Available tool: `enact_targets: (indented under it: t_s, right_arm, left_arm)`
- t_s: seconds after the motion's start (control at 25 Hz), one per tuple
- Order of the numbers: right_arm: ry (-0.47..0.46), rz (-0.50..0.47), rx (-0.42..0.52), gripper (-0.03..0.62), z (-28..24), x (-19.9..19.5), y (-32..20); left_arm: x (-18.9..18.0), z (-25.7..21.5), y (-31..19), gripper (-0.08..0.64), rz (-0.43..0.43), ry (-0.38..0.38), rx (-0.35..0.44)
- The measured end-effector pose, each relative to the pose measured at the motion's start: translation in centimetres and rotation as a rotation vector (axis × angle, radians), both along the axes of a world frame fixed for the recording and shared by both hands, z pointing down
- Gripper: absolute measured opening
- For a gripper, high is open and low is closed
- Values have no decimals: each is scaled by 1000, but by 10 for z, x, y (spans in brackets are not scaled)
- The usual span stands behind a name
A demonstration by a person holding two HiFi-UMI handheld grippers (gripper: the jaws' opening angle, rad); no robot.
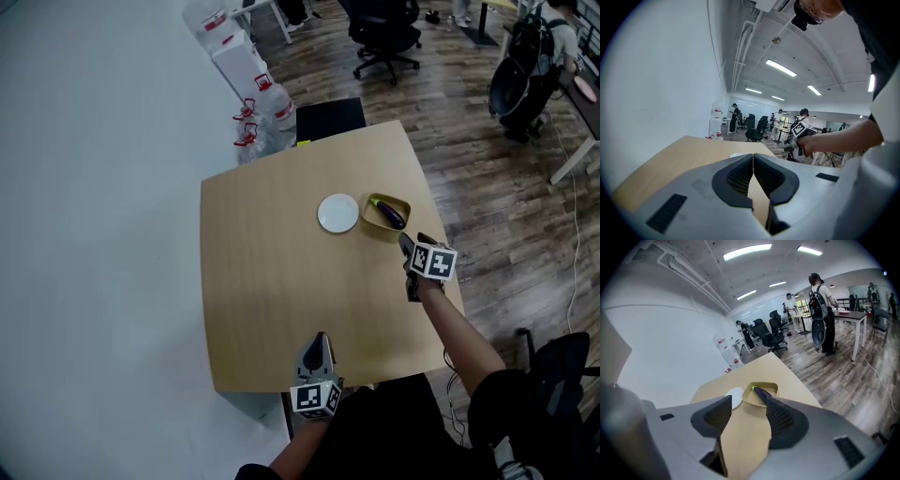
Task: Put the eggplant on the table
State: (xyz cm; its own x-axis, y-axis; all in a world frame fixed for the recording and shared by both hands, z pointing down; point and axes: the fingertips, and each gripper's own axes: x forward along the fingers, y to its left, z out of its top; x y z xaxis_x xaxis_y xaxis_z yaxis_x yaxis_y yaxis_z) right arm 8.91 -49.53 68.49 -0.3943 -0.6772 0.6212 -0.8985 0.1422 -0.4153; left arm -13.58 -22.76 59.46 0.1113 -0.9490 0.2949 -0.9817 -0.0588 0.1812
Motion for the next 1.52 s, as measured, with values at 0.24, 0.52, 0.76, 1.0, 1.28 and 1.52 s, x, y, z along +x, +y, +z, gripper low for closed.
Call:
enact_targets:
  t_s: [0.24, 0.52, 0.76, 1.0, 1.28, 1.52]
  right_arm:
    - [-20, -105, 79, 285, -52, -29, 104]
    - [13, -237, 208, 284, -121, -61, 215]
    - [91, -292, 321, 255, -147, -68, 301]
    - [97, -270, 344, 155, -153, -69, 356]
    - [77, -274, 415, 60, -173, -77, 398]
    - [110, -317, 482, 60, -185, -86, 411]
  left_arm:
    - [-2, -32, 46, 15, 40, 21, 70]
    - [8, -51, 88, 15, 131, 119, 94]
    - [16, -64, 122, 15, 155, 129, 139]
    - [8, -79, 141, 15, 153, 141, 159]
    - [11, -83, 156, 15, 176, 149, 191]
    - [15, -89, 161, 15, 189, 124, 199]
